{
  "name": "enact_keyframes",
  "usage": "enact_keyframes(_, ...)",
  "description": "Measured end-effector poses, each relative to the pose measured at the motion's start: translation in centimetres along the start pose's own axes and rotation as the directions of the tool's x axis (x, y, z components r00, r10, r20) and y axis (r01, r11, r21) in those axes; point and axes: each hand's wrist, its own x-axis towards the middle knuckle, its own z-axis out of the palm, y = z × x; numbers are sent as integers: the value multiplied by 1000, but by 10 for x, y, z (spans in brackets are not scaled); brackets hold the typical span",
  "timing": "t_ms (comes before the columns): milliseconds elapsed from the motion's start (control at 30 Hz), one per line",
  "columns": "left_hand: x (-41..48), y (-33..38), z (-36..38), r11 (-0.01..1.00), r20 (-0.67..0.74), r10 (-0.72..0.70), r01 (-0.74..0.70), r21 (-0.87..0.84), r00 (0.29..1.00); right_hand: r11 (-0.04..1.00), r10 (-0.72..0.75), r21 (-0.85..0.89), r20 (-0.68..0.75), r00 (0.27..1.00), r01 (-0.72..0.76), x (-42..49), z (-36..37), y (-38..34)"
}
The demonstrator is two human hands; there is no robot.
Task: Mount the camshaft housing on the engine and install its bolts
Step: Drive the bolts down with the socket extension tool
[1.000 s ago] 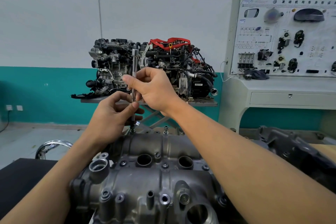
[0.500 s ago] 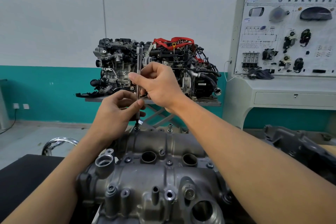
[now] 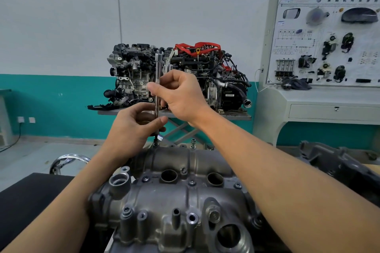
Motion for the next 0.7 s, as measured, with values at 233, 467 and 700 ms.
enact_keyframes(233,2,-5,-1,1000,-27,-3,2,-20,1000,997,52,49,54,997,-54,-1,-1,-3)
enact_keyframes(467,1,-3,0,999,44,-35,36,-22,998,999,44,-4,92,995,-44,-3,-1,1)
enact_keyframes(700,1,-5,-1,1000,-75,-6,7,10,997,998,46,-38,-16,999,-46,-3,1,4)
